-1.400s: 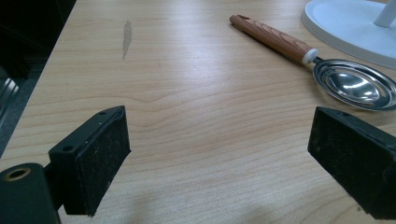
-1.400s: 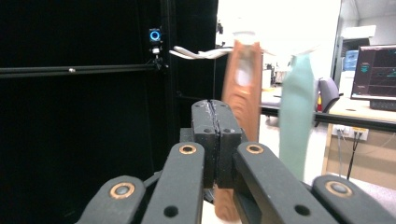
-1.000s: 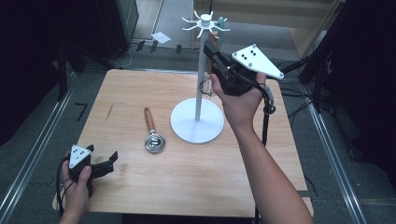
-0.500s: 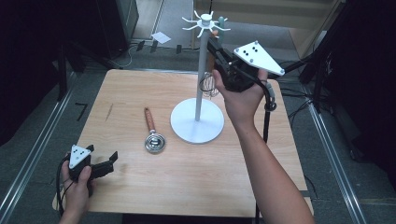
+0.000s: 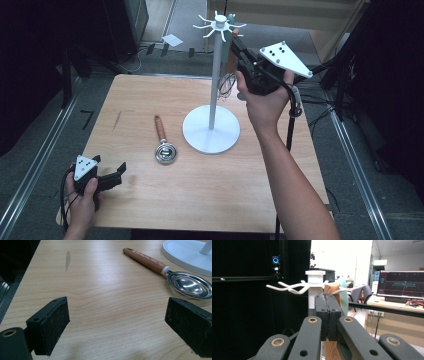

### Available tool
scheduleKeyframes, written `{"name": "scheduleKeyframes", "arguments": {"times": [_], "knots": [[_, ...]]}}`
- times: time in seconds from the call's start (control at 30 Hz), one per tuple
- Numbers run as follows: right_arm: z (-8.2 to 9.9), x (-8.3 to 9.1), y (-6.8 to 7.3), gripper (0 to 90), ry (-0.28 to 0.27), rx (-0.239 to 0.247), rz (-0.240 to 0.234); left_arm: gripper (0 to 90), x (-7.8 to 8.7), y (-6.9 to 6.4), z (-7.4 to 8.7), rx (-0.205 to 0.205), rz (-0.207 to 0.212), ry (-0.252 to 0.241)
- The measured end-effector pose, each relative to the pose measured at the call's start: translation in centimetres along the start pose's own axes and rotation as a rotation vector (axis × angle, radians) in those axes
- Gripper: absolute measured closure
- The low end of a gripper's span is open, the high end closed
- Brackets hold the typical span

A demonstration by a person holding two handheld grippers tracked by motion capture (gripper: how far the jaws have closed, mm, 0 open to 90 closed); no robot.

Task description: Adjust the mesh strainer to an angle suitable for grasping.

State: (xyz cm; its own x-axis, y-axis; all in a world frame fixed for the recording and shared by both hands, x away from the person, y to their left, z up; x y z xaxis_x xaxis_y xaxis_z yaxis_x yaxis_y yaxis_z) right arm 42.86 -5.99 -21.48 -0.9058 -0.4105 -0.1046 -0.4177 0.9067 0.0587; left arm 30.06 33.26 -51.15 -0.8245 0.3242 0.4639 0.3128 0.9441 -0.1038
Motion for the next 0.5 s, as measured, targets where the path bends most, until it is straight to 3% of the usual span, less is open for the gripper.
{"name": "scheduleKeyframes", "arguments": {"times": [0.5], "knots": [[-0.25,-0.81,-1.1,90.0,0.011,-0.009,0.026,6.1,0.03,-0.02,0.02,-0.001,0.001,0.0]]}}
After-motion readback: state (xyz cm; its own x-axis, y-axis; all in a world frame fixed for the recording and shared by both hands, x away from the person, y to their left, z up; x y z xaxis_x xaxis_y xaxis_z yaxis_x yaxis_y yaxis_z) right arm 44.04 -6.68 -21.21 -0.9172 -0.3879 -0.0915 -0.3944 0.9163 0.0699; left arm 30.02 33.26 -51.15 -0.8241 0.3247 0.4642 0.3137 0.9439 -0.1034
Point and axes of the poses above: each handheld gripper's, and its own axes: x roughly backward along the jaws, z roughly out of its underside, y roughly to its left, the point moved 6 cm from there along -x, roughly forward along the jaws, and after that the axes turned 7 degrees about z, right-handed, at the moved point
